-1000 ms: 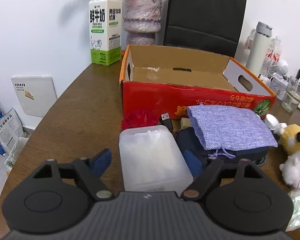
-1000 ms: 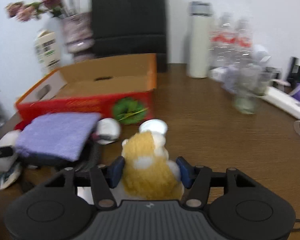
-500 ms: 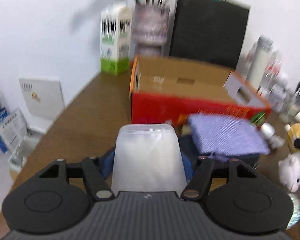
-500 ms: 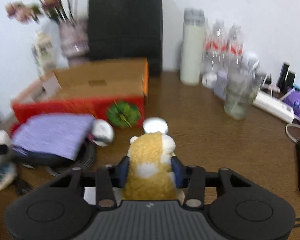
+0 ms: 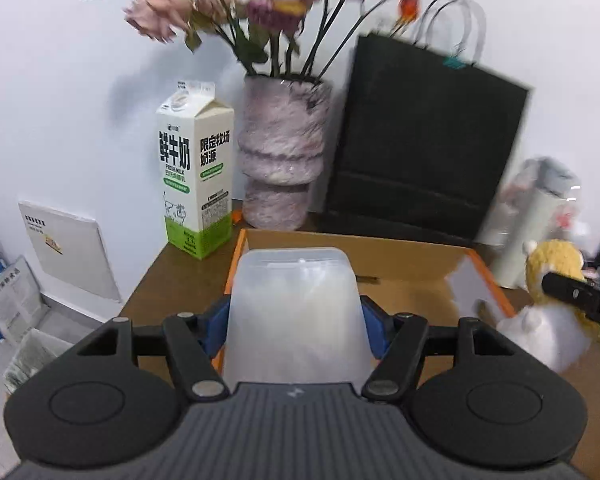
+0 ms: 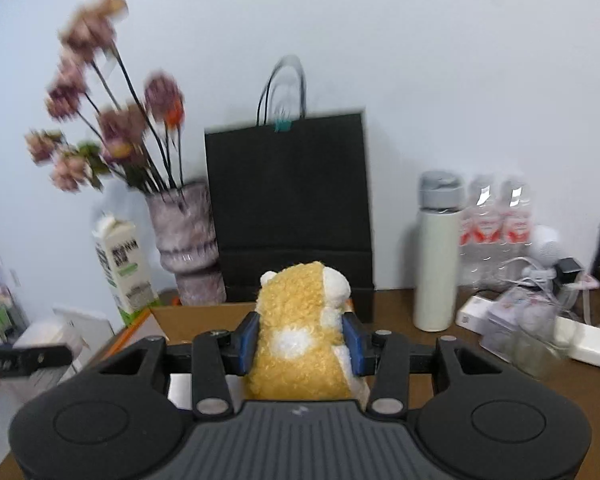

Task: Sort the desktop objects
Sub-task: 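Grasp the white plastic container with the left tool while the right tool grasps the plush toy, both into box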

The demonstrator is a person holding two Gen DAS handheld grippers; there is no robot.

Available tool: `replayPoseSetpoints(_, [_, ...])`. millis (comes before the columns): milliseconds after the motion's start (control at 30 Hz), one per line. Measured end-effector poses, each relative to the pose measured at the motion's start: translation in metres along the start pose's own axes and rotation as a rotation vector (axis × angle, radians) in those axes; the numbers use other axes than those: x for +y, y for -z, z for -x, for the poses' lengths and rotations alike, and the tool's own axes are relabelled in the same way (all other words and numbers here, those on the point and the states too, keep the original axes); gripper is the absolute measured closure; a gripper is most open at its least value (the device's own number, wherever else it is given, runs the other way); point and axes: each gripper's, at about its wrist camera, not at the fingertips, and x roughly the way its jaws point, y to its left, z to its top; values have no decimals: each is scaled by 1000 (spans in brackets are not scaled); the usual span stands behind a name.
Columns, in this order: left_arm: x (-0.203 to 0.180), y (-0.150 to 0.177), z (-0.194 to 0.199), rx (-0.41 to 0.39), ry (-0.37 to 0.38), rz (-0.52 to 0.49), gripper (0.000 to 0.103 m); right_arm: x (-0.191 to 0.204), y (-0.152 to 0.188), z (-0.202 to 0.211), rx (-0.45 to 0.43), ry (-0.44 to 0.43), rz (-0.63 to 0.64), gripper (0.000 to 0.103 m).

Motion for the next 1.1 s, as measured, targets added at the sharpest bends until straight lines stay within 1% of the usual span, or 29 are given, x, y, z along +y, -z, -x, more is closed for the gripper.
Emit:
replayPoseSetpoints(33, [-2,-1,-15,4,-8,-7,36,1,-2,-21,36,-8,-17,60])
replayPoseSetpoints(100, [-5,2,-44,51,-54,-21,36,3,-2,-58,91,8,-32,61])
replayPoseSetpoints(167, [-7,10,-71,159,-136,-43,36,6,6,-83,136,51,-25,61])
replayPoseSetpoints(200, [-10,12,-76,159,-166,-72,36,9,12,-94,159,72,-5,61])
replayPoseSetpoints(233, [-15,15,-75,142,-172,-110,36,13,19,-101,176,92,19,61])
replayPoseSetpoints(267, [-19,18,-77,166,-164,-132,36,16,28,-109,195,114,49,60])
replayPoseSetpoints(300, [-19,21,-80,202,-155,-127,36,20,36,-116,214,143,86,60])
replayPoseSetpoints(333, [-21,25,-82,225,-164,-124,35,24,44,-122,233,175,130,60])
replayPoseSetpoints(367, [-25,28,-82,226,-181,-148,34,28,54,-128,256,216,177,60])
replayPoseSetpoints(433, [-31,34,-81,224,-204,-195,34,28,66,-133,275,256,197,58])
replayPoseSetpoints(500, [-25,37,-78,242,-203,-177,34,27,69,-129,277,255,205,58])
replayPoseSetpoints(567, [-18,38,-75,273,-177,-158,32,29,67,-123,319,255,223,58])
replayPoseSetpoints(600, [-18,39,-74,286,-170,-163,32,29,66,-119,324,250,228,57])
replayPoseSetpoints(633, [-18,39,-74,305,-160,-171,28,30,64,-117,334,241,231,55])
replayPoseSetpoints(667, [-16,39,-69,325,-135,-170,22,29,62,-114,338,228,231,52])
replayPoseSetpoints(700, [-14,38,-65,332,-110,-165,21,30,59,-108,325,214,236,45])
replayPoseSetpoints(733, [-12,35,-57,330,-94,-159,21,31,56,-102,308,203,250,41])
replayPoseSetpoints(767, [-9,30,-49,321,-94,-156,21,33,52,-94,294,204,273,36])
replayPoseSetpoints(800, [-8,25,-41,309,-98,-158,20,36,46,-85,281,208,287,34])
replayPoseSetpoints(833, [-7,19,-30,294,-100,-156,17,39,40,-78,269,212,293,33])
replayPoseSetpoints(900, [-3,6,-11,269,-93,-140,10,41,22,-58,240,203,275,29])
replayPoseSetpoints(933, [-1,0,-2,254,-86,-135,5,41,13,-49,232,190,258,27])
replayPoseSetpoints(967, [-1,-4,7,240,-81,-139,2,41,4,-39,225,174,237,23])
replayPoseSetpoints(1033, [-1,-8,24,209,-92,-154,1,39,-10,-18,204,142,197,22])
replayPoseSetpoints(1100, [1,-7,39,173,-107,-166,0,38,-15,2,176,123,173,20])
